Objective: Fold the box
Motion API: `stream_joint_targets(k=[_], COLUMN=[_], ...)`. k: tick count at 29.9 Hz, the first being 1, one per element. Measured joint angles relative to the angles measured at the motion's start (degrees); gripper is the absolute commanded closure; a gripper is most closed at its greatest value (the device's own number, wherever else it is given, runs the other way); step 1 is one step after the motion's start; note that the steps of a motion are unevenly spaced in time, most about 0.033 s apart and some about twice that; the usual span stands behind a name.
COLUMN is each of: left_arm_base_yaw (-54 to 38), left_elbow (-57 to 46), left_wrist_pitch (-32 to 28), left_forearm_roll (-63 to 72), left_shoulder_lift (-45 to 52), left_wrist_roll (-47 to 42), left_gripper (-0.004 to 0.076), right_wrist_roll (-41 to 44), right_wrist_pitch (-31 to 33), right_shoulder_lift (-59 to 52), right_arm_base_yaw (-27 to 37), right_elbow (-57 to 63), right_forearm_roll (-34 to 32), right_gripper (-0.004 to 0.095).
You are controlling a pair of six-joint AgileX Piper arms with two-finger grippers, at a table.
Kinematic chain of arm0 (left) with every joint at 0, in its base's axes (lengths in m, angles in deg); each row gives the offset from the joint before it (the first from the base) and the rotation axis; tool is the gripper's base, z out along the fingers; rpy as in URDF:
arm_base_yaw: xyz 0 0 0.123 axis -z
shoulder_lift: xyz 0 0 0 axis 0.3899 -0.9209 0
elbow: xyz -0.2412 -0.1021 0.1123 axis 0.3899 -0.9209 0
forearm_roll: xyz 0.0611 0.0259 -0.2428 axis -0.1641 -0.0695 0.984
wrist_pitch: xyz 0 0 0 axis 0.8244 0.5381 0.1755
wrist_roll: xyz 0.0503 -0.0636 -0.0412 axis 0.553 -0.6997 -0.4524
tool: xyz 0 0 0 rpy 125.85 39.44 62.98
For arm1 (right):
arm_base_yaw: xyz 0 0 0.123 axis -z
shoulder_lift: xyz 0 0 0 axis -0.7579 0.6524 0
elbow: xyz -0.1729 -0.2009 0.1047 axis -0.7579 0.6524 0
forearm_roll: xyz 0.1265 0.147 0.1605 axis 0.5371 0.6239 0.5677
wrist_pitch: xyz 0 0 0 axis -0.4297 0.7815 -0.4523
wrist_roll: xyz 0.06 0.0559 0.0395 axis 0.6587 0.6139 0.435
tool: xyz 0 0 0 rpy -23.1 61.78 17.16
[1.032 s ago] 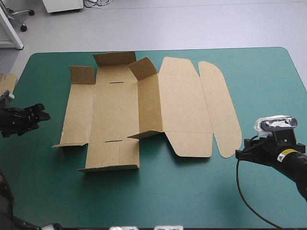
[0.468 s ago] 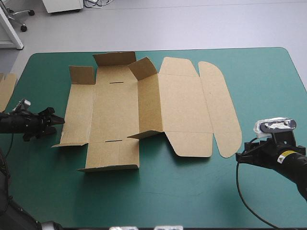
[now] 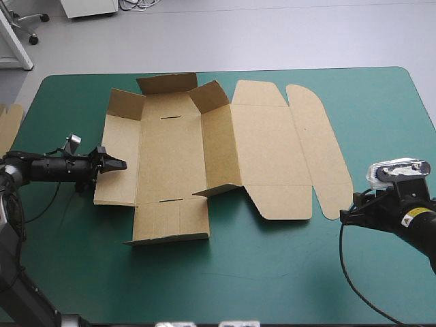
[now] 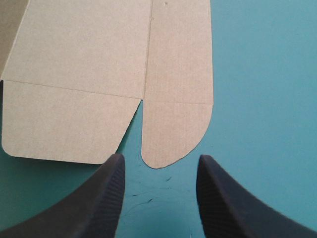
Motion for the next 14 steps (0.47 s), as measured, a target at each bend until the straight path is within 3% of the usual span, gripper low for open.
stream_joint_targets(k=[5, 9, 11, 14], left_arm_base_yaw=[1.03, 1.03, 1.06, 1.10], left_elbow=[-0.19, -0.19, -0.19, -0.26], left_wrist_pitch=[-0.67, -1.08, -1.12, -1.51], left_forearm_roll=[2.48, 2.72, 2.16, 0.98], left_shoulder_lift=[-0.41, -0.47, -0.33, 0.20], left_wrist_roll=[1.38, 1.13, 0.97, 1.06], left_gripper=[0.0345, 0.0554, 0.0710, 0.0738], right_wrist_roll=[-0.26, -0.38, -0.46, -0.46], right_wrist_pitch=[0.00, 0.00, 0.00, 0.00], right_shoulder_lift=[0.00, 0.00, 0.00, 0.00], right_arm_base_yaw=[0.00, 0.00, 0.00, 0.00], right_elbow=[-1.00, -1.00, -1.00, -1.00], right_forearm_roll=[-0.21, -0.23, -0.23, -0.23], right_gripper=[0.0472, 0.0482, 0.0482, 0.0484])
